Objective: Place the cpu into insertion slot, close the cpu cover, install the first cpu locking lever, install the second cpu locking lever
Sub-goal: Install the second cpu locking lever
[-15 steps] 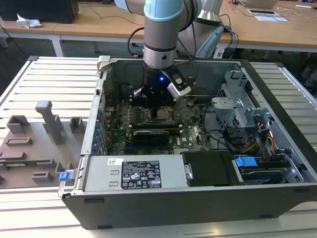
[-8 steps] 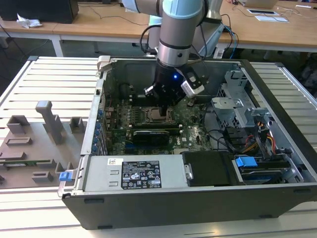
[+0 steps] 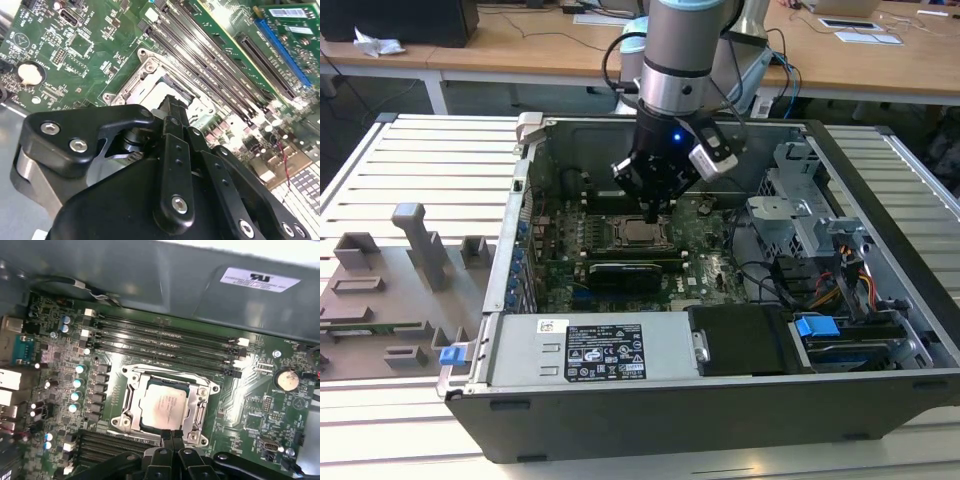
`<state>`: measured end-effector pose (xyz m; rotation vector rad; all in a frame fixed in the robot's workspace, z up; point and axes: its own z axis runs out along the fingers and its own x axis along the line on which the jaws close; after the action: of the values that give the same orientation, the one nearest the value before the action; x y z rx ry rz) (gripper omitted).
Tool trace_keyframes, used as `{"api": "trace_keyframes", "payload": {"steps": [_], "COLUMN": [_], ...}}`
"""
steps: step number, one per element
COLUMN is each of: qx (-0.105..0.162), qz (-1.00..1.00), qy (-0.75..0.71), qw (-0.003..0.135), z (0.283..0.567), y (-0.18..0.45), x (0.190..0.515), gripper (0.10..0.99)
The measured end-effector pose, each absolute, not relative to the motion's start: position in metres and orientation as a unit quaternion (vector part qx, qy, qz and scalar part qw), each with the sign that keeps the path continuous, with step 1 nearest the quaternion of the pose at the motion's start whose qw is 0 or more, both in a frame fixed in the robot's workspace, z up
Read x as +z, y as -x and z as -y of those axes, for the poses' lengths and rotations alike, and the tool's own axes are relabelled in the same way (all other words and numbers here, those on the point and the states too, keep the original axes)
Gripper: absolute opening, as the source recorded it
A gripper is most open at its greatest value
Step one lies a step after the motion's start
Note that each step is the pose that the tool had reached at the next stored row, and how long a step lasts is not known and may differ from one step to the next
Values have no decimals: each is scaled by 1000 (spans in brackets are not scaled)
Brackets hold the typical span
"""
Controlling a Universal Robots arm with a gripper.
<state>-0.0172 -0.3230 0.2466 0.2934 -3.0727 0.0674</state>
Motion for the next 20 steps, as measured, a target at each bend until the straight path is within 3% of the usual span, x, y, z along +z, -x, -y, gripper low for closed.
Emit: {"api": "trace_keyframes", "payload": {"steps": [20], "qx": [25], "qz": [995], "qy": [-95], "qw": [27], "z": [323], "y": [17], "x": [273], "gripper": [106]}}
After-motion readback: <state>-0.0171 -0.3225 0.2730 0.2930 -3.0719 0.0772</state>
